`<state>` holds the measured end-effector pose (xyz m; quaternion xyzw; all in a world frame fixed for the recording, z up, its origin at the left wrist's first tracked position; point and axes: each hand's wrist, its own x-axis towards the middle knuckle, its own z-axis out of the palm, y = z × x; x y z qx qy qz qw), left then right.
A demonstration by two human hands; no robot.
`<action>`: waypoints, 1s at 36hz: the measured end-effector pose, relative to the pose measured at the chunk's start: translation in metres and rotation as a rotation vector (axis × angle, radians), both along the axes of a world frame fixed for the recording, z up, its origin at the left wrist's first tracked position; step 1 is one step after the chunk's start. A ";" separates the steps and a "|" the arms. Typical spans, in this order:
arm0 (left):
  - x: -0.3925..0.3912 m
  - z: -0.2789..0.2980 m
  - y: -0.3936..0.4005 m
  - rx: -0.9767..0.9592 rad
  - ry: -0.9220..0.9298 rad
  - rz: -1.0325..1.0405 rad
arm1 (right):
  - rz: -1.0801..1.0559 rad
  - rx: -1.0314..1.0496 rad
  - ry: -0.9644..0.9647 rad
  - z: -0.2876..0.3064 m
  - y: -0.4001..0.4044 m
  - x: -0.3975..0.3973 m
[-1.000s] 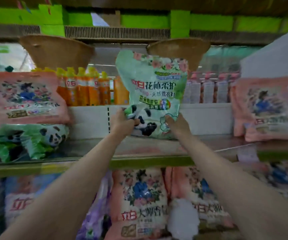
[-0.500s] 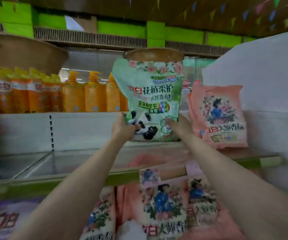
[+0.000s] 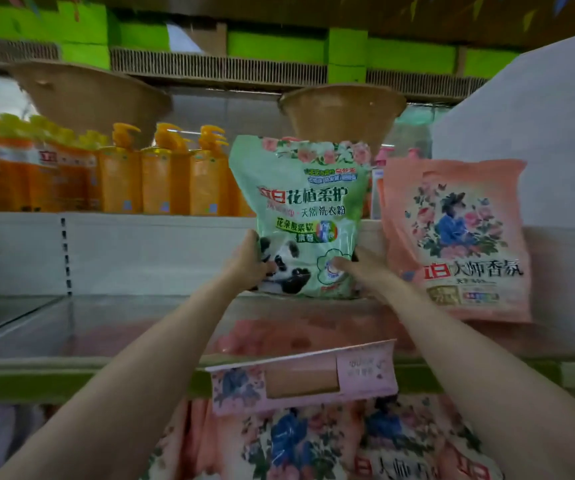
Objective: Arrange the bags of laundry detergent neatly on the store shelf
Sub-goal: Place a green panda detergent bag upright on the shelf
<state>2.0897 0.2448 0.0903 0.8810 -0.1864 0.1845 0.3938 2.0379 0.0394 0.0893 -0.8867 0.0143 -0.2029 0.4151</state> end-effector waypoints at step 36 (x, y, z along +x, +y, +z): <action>0.014 -0.022 0.018 0.744 0.097 0.313 | -0.153 -0.846 0.283 -0.011 0.006 0.026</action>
